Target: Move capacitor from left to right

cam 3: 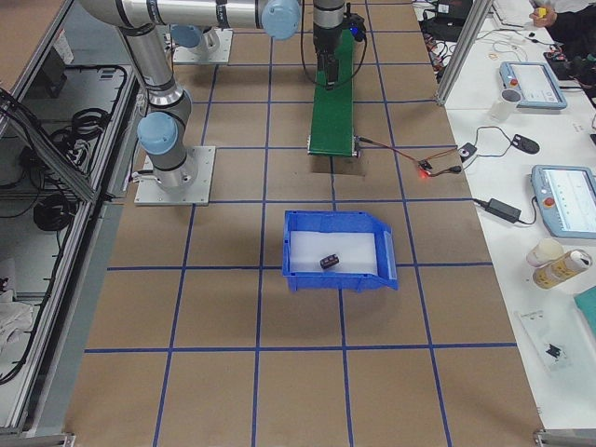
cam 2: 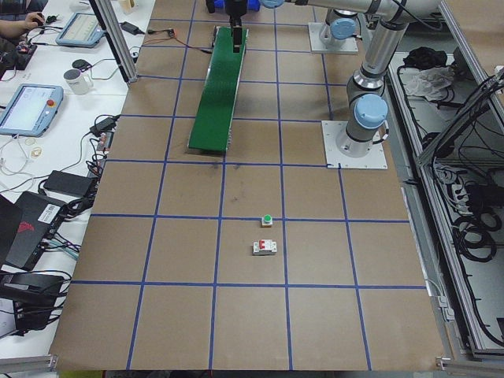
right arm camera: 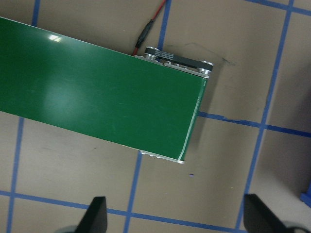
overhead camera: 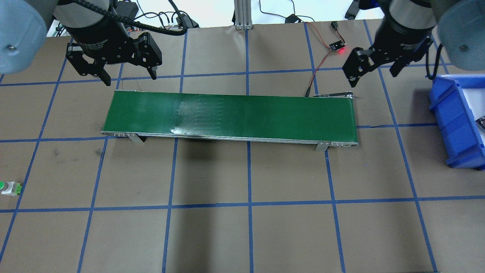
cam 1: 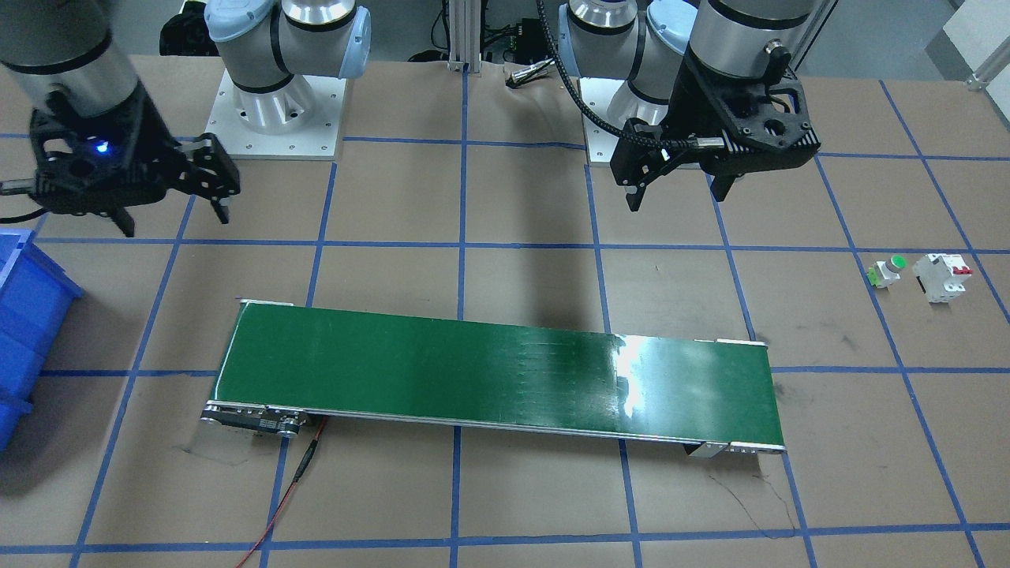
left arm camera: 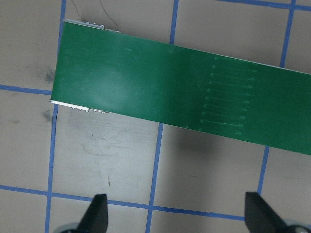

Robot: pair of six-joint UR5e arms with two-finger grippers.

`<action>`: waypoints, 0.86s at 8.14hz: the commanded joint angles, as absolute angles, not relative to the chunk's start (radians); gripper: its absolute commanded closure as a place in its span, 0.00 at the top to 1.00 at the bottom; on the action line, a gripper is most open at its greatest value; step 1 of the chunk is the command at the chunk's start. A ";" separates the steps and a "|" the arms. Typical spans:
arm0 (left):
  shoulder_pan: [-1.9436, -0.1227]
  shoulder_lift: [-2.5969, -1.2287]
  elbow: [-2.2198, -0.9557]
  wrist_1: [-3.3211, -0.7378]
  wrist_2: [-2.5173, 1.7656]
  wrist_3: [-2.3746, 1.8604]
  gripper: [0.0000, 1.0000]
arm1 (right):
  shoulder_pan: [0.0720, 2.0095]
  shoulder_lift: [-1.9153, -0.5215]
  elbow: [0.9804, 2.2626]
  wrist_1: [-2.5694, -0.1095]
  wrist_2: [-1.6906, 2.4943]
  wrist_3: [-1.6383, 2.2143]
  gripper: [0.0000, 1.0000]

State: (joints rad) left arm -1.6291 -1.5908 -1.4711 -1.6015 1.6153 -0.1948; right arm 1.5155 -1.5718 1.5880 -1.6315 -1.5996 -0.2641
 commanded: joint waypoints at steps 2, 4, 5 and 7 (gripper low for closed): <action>-1.629 -1.592 -1.473 -1.589 1.617 -0.192 1.00 | 1.637 -1.572 1.577 -1.628 -1.578 -0.060 1.00; -1.629 -1.594 -1.473 -1.589 1.617 -0.192 1.00 | 1.635 -1.572 1.577 -1.628 -1.578 -0.060 1.00; -1.629 -1.592 -1.473 -1.589 1.617 -0.192 1.00 | 1.637 -1.572 1.577 -1.629 -1.577 -0.060 1.00; -1.629 -1.594 -1.473 -1.589 1.617 -0.192 1.00 | 1.635 -1.572 1.577 -1.629 -1.578 -0.060 1.00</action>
State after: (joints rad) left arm -1.6291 -1.5932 -1.4726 -1.5887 1.6162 -0.1919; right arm 1.6355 -1.5723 1.5770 -1.6286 -1.5781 -0.0602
